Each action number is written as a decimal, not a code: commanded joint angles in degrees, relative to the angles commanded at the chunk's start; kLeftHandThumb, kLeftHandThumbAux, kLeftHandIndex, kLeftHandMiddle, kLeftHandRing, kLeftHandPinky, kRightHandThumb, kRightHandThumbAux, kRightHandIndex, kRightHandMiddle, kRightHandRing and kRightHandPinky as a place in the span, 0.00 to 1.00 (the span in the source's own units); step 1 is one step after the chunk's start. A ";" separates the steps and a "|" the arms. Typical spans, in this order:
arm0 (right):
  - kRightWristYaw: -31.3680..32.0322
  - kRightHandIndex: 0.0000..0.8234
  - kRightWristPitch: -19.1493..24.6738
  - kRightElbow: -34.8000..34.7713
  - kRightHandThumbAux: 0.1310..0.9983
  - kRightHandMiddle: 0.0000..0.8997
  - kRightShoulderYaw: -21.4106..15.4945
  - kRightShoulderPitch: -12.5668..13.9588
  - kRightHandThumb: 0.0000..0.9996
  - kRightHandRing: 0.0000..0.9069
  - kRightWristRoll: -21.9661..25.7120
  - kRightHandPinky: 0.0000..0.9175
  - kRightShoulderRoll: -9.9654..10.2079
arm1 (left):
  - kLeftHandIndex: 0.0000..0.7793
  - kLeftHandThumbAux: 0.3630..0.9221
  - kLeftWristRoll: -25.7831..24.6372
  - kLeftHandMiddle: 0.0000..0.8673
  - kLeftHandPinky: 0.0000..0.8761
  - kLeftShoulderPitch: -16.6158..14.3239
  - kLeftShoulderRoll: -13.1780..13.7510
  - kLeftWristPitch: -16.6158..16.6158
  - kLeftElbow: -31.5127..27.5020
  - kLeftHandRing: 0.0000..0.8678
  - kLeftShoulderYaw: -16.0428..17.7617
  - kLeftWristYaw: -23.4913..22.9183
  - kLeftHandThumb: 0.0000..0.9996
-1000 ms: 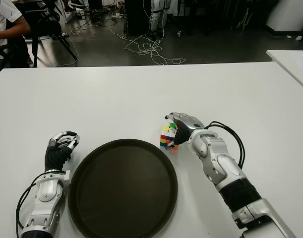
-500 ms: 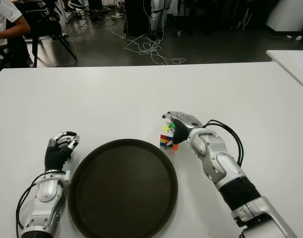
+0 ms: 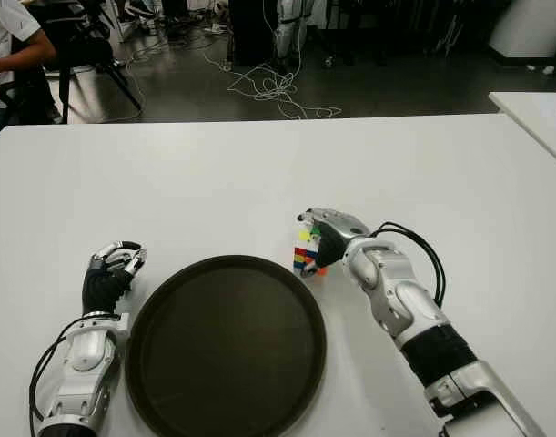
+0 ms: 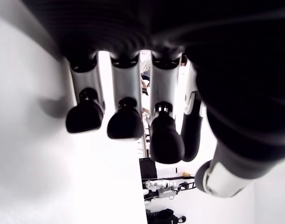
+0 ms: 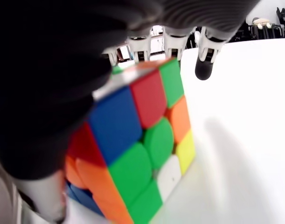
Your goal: Pick up the Rubik's Cube and put it in the plate
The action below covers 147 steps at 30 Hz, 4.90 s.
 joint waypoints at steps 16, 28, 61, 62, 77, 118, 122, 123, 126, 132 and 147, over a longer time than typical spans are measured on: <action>0.06 0.00 0.60 -0.27 0.75 0.00 1.12 -0.24 0.00 0.00 -0.23 0.00 0.04 | 0.57 0.61 0.21 0.93 0.91 0.20 -0.14 0.58 -0.72 0.95 -0.19 0.14 0.71; 0.50 0.00 2.01 -0.86 0.75 0.00 1.26 -0.02 0.00 0.00 -0.01 0.00 0.41 | 0.57 0.62 0.80 0.93 0.92 -0.13 0.32 -0.63 0.37 0.95 -0.23 0.31 0.70; -5.91 0.21 2.95 -1.07 0.89 0.23 -2.26 2.09 0.00 0.27 2.99 0.36 3.24 | 0.57 0.61 0.49 0.95 0.94 -0.44 0.19 -1.63 1.16 0.97 0.06 0.63 0.70; -6.16 0.25 3.03 -1.21 0.90 0.26 -2.70 2.25 0.00 0.30 3.47 0.40 3.55 | 0.57 0.62 0.38 0.95 0.94 -0.50 0.19 -1.72 1.28 0.97 0.11 0.55 0.70; -12.17 0.61 3.15 -2.29 0.83 0.72 -5.59 3.67 0.00 0.78 5.01 0.80 6.24 | 0.57 0.61 -0.64 0.94 0.93 -0.25 -0.07 -0.59 0.18 0.96 0.25 -0.44 0.70; -16.36 0.65 3.50 -4.30 0.76 0.72 -8.01 4.65 0.00 0.76 7.13 0.74 7.79 | 0.57 0.61 -0.15 0.93 0.92 0.00 0.15 -1.04 0.27 0.95 0.25 -0.38 0.70; -17.80 0.63 4.11 -4.75 0.74 0.66 -9.01 4.78 0.00 0.69 7.29 0.59 8.41 | 0.57 0.61 -0.07 0.93 0.92 -0.04 0.19 -0.81 0.28 0.95 0.28 -0.29 0.70; -18.12 0.61 4.24 -4.86 0.73 0.61 -9.16 4.82 0.00 0.62 7.26 0.48 8.52 | 0.57 0.61 -0.05 0.93 0.92 -0.03 0.24 -0.75 0.26 0.95 0.28 -0.31 0.70; -19.89 0.59 4.10 -5.79 0.72 0.56 -10.59 5.40 0.00 0.54 7.67 0.35 8.62 | 0.57 0.62 0.12 0.93 0.92 0.01 0.48 -0.31 0.07 0.95 0.15 -0.50 0.70; -21.29 0.63 2.26 -9.85 0.76 0.66 -14.49 7.86 0.00 0.63 10.79 0.60 8.29 | 0.57 0.62 0.61 0.93 0.92 0.00 0.69 0.27 -0.15 0.95 -0.06 -0.31 0.70; -29.17 0.79 -9.86 -21.37 0.78 0.89 -20.60 12.56 0.20 0.91 19.03 0.89 13.11 | 0.57 0.62 -0.24 0.93 0.91 -0.41 0.66 -1.17 0.88 0.95 0.31 -0.72 0.70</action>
